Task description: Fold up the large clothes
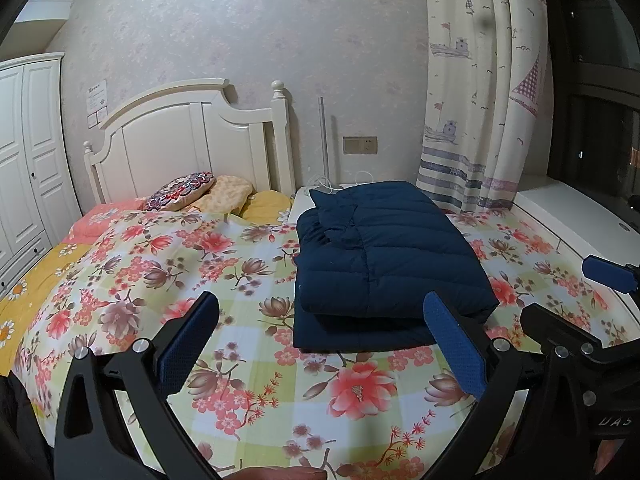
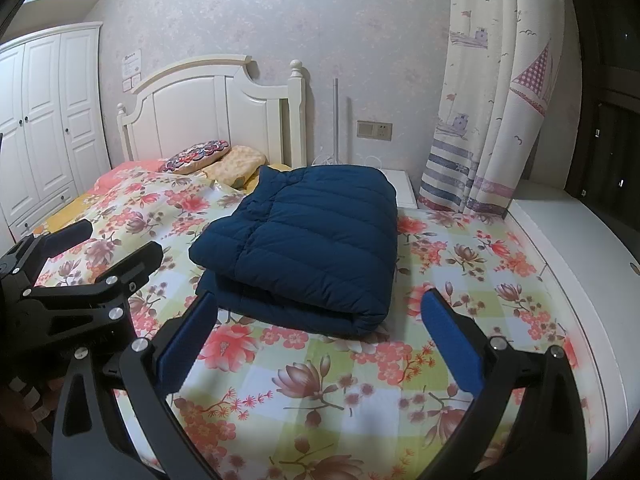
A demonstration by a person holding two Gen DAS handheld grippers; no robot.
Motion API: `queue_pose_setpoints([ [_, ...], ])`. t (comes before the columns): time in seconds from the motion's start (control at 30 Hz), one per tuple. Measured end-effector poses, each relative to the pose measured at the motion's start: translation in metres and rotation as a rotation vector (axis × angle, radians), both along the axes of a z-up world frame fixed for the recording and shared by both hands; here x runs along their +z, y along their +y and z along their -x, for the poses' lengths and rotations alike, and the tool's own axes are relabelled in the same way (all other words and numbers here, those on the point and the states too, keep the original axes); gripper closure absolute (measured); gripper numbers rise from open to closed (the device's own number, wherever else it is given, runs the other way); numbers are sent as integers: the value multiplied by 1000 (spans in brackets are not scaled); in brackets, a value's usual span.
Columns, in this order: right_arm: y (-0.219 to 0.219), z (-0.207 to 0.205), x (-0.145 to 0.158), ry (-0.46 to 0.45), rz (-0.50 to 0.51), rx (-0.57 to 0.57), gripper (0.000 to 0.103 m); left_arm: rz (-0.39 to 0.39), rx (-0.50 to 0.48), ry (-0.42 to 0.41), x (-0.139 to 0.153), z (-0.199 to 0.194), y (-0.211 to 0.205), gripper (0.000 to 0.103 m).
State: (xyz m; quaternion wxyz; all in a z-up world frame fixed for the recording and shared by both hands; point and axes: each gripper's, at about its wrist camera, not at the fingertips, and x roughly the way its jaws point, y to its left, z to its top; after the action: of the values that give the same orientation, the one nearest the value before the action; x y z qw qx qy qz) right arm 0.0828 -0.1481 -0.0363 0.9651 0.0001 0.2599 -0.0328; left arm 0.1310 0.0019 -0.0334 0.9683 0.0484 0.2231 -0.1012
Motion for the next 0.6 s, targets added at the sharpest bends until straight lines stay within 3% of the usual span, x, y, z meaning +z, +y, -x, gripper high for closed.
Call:
queue_pose_setpoints([
  [0.6,-16,-41,-29,101,-34,31,2,1,-45,47,-19,-48,15,5],
])
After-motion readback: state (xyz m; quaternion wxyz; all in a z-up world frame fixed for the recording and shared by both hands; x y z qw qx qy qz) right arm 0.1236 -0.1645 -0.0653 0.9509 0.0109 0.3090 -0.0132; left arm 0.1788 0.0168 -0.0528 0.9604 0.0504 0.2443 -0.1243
